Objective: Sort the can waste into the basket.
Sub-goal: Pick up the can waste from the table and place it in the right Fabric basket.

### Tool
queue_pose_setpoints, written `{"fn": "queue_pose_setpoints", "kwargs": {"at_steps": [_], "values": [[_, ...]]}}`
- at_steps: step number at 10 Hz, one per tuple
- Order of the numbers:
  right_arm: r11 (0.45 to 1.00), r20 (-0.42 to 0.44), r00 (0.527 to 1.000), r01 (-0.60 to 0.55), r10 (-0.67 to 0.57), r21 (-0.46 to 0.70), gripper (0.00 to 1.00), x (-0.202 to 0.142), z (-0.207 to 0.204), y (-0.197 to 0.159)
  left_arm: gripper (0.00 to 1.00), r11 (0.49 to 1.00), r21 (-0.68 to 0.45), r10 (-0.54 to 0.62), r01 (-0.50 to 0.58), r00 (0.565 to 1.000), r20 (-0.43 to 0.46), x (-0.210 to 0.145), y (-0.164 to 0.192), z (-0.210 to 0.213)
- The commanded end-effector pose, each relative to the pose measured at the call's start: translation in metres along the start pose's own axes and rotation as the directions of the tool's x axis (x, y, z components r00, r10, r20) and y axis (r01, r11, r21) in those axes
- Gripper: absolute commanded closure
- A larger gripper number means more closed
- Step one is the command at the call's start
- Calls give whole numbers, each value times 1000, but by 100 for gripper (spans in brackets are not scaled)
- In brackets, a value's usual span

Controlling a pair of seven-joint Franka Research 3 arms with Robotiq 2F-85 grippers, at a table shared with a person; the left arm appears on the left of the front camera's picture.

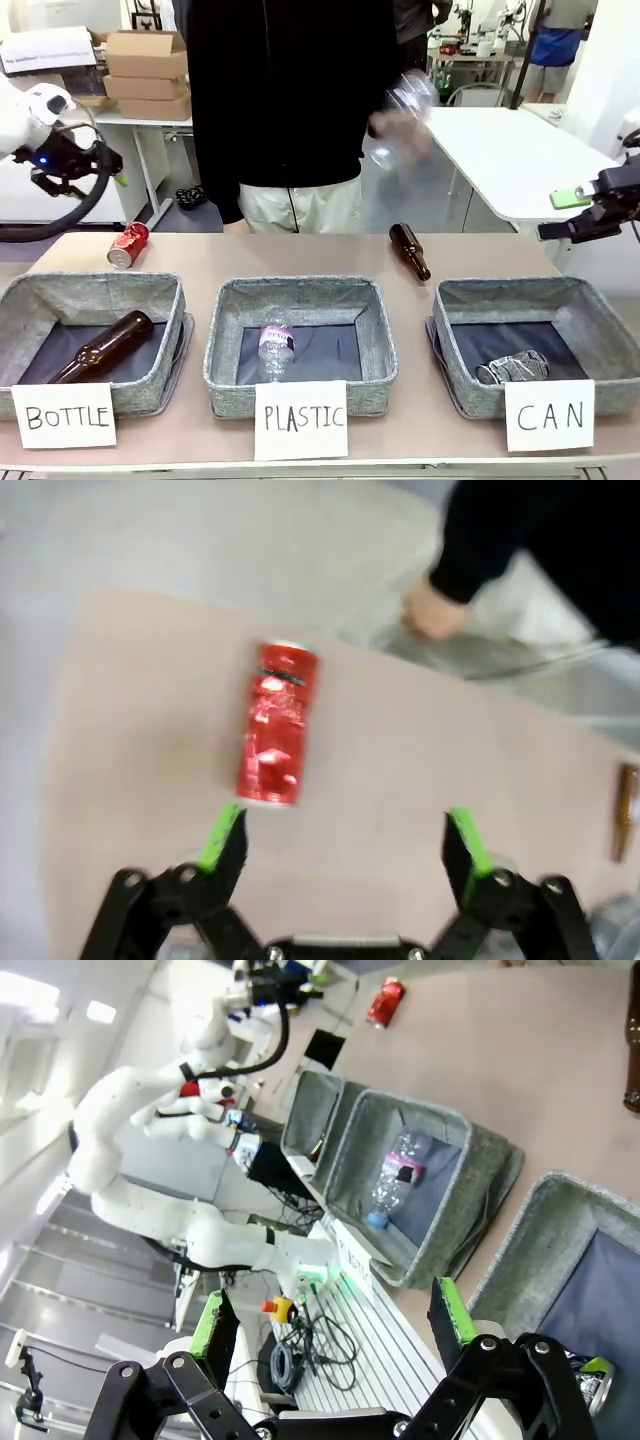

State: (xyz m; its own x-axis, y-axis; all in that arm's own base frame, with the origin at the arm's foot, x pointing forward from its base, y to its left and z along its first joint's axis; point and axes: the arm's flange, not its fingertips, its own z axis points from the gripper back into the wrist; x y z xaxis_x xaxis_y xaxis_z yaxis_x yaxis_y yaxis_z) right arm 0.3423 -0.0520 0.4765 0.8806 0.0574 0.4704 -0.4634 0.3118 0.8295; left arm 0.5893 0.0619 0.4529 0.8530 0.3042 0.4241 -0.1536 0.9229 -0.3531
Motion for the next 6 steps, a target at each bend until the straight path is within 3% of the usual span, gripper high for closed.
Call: {"fn": "queue_pose_setpoints", "kwargs": {"at_steps": [1,2,3,4,5,6], "values": [[1000,-8,1000,17,-17,-2,0,1,2,5,0,995,-53,-84,85,996,20,-15,-19,17],[1000,-8,1000,17,-17,-2,0,1,2,5,0,995,-53,-84,85,996,20,-15,-19,17],[1000,-8,1000,17,-17,-2,0,1,2,5,0,1000,7,6,-6,1000,-1,5,5,-1],[1000,-8,1000,17,-17,-2,0,1,2,5,0,971,-23,-238,239,947,-218,0,-7,-21],[1000,-8,1000,17,-17,-2,0,1,2,5,0,978,75,-168,194,950,-262,12,-8,-56],[1000,-8,1000,17,-17,-2,0,1,2,5,0,960,5,-248,279,862,-441,16,-8,-78]]}}
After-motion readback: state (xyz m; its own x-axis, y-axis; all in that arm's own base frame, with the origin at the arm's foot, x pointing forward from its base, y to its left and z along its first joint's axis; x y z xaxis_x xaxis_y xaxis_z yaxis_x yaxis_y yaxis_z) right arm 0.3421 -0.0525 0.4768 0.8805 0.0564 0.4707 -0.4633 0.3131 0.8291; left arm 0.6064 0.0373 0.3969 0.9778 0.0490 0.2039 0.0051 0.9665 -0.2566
